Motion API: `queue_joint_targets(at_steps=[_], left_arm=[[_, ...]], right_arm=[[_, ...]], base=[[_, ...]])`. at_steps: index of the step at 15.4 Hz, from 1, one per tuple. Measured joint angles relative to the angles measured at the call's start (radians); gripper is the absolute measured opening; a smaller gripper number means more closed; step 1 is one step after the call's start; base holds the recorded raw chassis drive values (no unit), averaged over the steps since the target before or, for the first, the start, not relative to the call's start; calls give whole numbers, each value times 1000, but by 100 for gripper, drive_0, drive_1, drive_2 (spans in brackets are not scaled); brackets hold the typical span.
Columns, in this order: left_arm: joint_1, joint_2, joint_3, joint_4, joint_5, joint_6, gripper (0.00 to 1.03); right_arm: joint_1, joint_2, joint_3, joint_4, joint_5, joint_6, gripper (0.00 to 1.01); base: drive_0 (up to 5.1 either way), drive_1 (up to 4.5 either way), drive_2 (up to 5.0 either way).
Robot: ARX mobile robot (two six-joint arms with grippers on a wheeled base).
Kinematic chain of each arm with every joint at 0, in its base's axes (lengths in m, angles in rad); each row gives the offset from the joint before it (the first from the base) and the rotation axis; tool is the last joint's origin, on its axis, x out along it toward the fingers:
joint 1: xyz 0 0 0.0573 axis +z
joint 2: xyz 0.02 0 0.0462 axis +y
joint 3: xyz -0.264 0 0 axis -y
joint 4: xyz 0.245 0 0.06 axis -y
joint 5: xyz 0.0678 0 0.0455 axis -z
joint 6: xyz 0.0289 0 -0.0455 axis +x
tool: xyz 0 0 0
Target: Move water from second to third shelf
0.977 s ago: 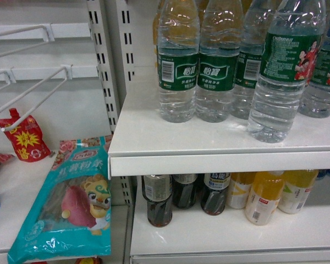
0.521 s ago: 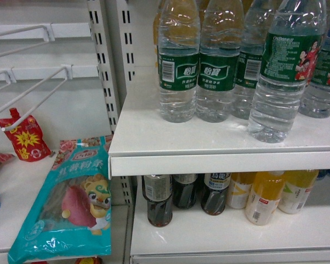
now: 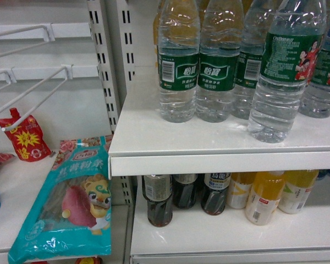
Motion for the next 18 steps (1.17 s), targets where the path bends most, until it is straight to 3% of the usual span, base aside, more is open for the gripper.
queue_joint_targets(at_steps=[1, 3, 7, 14, 18], left_arm=[[0, 0, 0, 0, 0, 0, 98], [0, 0, 0, 0, -1, 0, 98], [0, 0, 0, 0, 0, 0, 98], [0, 0, 0, 0, 0, 0, 98], [0, 0, 0, 0, 0, 0, 98]], right_arm=[[0, -15, 0, -16, 0, 0, 2], [0, -177, 0, -201, 0, 0, 2], [0, -188, 0, -198, 1, 0, 5], [0, -188, 0, -198, 0, 0, 96], [0, -188, 0, -198, 0, 0, 98]], base=[[0, 0, 0], [0, 0, 0], [0, 0, 0], [0, 0, 0], [0, 0, 0]])
